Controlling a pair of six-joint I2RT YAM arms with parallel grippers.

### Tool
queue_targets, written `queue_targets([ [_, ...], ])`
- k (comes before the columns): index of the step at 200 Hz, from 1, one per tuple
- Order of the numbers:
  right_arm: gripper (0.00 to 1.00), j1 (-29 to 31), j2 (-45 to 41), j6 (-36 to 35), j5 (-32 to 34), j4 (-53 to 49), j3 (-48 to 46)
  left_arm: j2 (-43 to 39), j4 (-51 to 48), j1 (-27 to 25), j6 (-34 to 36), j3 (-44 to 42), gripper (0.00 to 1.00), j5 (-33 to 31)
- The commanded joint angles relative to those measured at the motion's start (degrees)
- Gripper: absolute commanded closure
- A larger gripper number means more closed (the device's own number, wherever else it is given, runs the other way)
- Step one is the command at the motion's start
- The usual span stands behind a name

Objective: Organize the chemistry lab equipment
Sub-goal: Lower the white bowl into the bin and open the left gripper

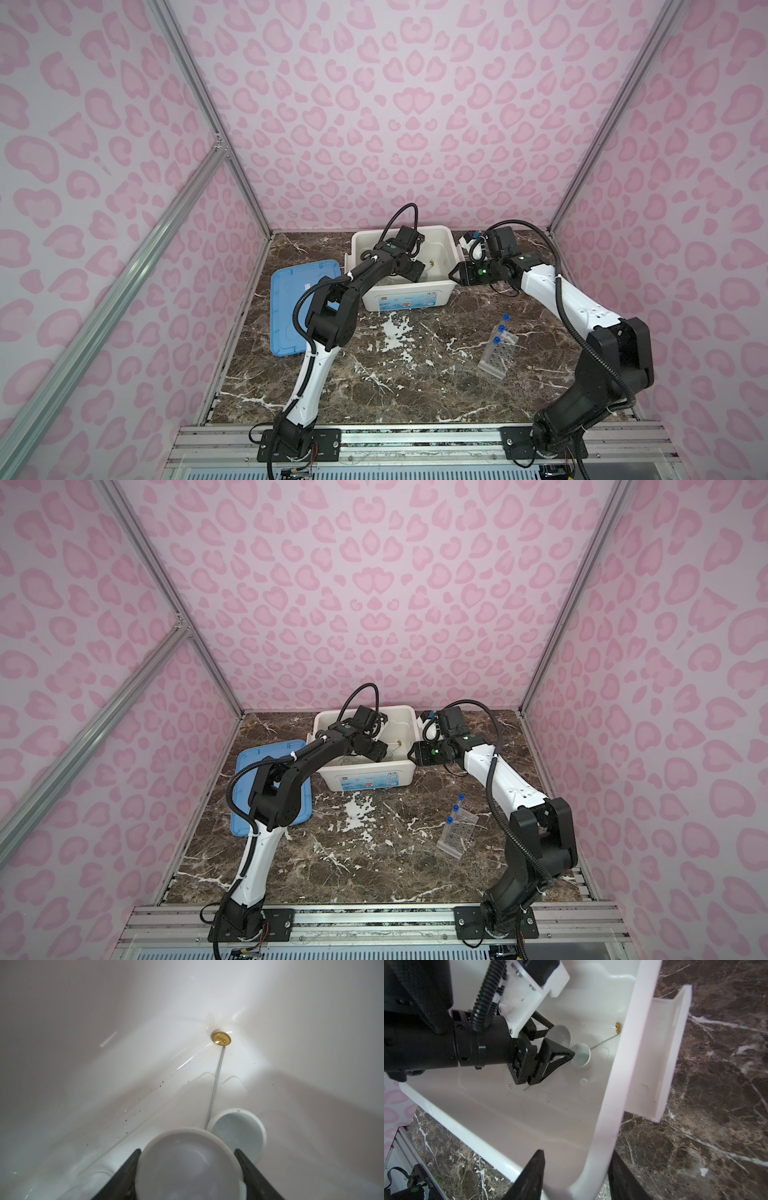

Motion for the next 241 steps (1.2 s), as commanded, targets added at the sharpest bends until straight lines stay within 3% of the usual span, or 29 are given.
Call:
queue_targets([
  [1,0.50,0.1,0.5,0.3,0.4,0.3,0.1,0.1,0.2,0.0,0.2,0.9,0.29,0.8],
  [136,0.47,-0.7,-0.3,1.0,0.5,1.3,-0.6,-5.6,1.1,-0.4,-1.5,-1.8,0.14,3.0],
  [185,0.45,-1.2,-1.2,1.3,0.4,1.9,-1.1,-12.9,4.8,-0.9,-3.3,-6.4,0.00,3.3],
  [241,0.35,-1.2,-2.4,1.8,0.2,3.3,-2.1,-23.0,7.4,-1.3,-5.4,-13.2,0.02,0.4],
])
